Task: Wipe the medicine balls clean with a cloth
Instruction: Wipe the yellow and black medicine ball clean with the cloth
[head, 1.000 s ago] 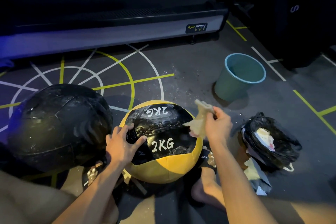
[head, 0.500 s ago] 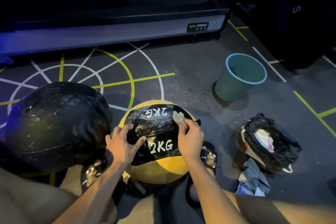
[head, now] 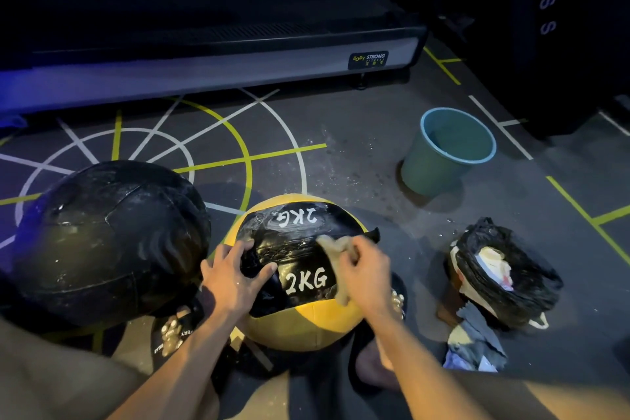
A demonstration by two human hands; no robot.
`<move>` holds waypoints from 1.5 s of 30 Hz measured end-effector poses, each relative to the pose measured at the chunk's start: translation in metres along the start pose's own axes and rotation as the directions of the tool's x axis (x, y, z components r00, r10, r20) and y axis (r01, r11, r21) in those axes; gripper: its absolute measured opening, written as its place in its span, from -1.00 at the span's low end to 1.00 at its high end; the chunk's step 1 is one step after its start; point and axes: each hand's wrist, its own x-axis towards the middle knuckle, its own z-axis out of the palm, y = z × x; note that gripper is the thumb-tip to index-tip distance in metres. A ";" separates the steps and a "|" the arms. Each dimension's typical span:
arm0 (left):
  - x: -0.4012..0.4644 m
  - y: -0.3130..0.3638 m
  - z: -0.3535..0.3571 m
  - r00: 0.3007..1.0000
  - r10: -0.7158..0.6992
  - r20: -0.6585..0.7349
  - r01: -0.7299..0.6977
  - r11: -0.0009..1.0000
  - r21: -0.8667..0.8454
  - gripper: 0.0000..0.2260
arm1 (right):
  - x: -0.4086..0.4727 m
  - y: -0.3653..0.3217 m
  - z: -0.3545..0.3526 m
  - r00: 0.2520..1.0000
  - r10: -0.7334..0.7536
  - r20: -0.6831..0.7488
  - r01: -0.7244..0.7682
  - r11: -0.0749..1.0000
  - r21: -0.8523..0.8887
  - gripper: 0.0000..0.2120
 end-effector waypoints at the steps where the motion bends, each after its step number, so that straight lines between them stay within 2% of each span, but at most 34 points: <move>1: 0.000 -0.003 0.001 1.000 0.002 -0.009 -0.002 1.000 -0.005 -0.29 | 0.012 0.007 -0.011 0.990 0.111 -0.091 -0.109 0.994 0.022 -0.78; 3: 0.001 -0.008 0.004 1.000 0.011 -0.019 -0.011 1.000 -0.010 -0.27 | 0.034 0.021 -0.034 0.937 0.245 -0.248 -0.239 0.969 0.055 -0.91; 5: 0.001 -0.009 0.005 0.999 0.021 -0.024 -0.022 1.000 -0.005 -0.26 | 0.044 0.025 -0.044 0.909 0.257 -0.327 -0.241 0.966 0.090 -0.96; 7: 0.001 -0.007 0.005 0.999 0.021 -0.026 -0.021 1.000 -0.001 -0.24 | 0.046 0.021 -0.038 0.942 0.175 -0.287 -0.166 0.985 0.055 -0.97; 9: 0.000 -0.005 0.004 0.999 0.022 -0.025 -0.022 1.000 -0.006 -0.23 | 0.040 0.018 -0.020 0.991 0.054 -0.124 -0.062 0.996 -0.062 -0.96; 11: 0.000 -0.003 0.003 0.999 0.022 -0.028 -0.023 1.000 -0.013 -0.23 | 0.032 0.019 -0.005 1.000 0.026 -0.016 -0.028 0.992 -0.122 -0.95; 14: -0.002 -0.001 0.004 0.997 0.057 -0.050 -0.057 0.998 -0.004 -0.26 | 0.023 0.013 0.006 0.991 0.080 -0.111 -0.087 0.994 -0.061 -0.95; 16: -0.003 0.001 0.005 0.996 0.065 -0.057 -0.065 0.998 0.006 -0.26 | 0.012 -0.003 0.016 0.990 0.049 -0.129 -0.056 0.997 -0.049 -0.95; 21: -0.001 -0.002 0.008 0.993 0.072 -0.090 -0.074 0.997 -0.013 -0.26 | -0.006 -0.019 0.024 0.967 -0.254 0.038 0.255 0.966 -0.050 -0.86; 23: -0.001 0.002 0.007 0.994 0.074 -0.085 -0.075 0.997 0.000 -0.28 | 0.011 -0.002 0.008 0.974 -0.223 0.033 0.225 0.971 -0.076 -0.85; 26: -0.003 0.003 0.009 0.997 0.035 -0.062 -0.035 0.999 0.005 -0.36 | 0.034 0.017 -0.007 0.997 -0.001 -0.079 -0.008 0.994 -0.113 -0.94; 27: -0.004 0.003 0.010 0.997 0.039 -0.069 -0.039 0.999 0.002 -0.37 | 0.033 0.013 -0.003 0.995 0.021 -0.094 -0.033 0.992 -0.122 -0.94; 30: -0.005 0.005 0.009 0.997 0.042 -0.058 -0.043 0.999 -0.027 -0.40 | 0.008 -0.023 0.025 0.995 -0.099 -0.001 0.098 0.993 -0.066 -0.92; 32: -0.004 0.007 0.009 0.998 0.032 -0.046 -0.033 0.999 -0.014 -0.41 | -0.010 -0.042 0.038 0.963 -0.249 0.109 0.254 0.966 -0.040 -0.91; 34: -0.002 0.006 0.006 0.997 0.042 -0.057 -0.043 0.999 -0.006 -0.37 | -0.008 -0.042 0.034 0.930 -0.326 0.168 0.339 0.939 -0.059 -0.87; 36: -0.001 0.008 0.004 0.999 0.022 -0.044 -0.023 0.999 -0.023 -0.34 | 0.007 -0.024 0.016 0.950 -0.276 0.146 0.292 0.950 -0.106 -0.86; 38: -0.002 0.009 0.003 0.999 0.013 -0.050 -0.014 1.000 -0.024 -0.27 | 0.028 0.005 -0.006 0.993 -0.110 0.034 0.115 0.980 -0.164 -0.92; 40: -0.005 0.009 0.007 0.997 0.032 -0.064 -0.034 0.999 -0.026 -0.26 | 0.036 0.020 -0.016 0.998 0.038 -0.042 -0.046 0.979 -0.199 -0.92; 42: -0.007 0.011 0.012 0.996 0.056 -0.065 -0.058 0.998 -0.023 -0.29 | 0.027 0.006 -0.004 0.998 0.017 -0.053 -0.026 0.982 -0.188 -0.95; 45: -0.007 0.015 0.012 0.998 0.031 -0.059 -0.032 0.999 -0.018 -0.40 | -0.007 -0.037 0.031 0.981 -0.185 0.062 0.190 0.979 -0.072 -0.86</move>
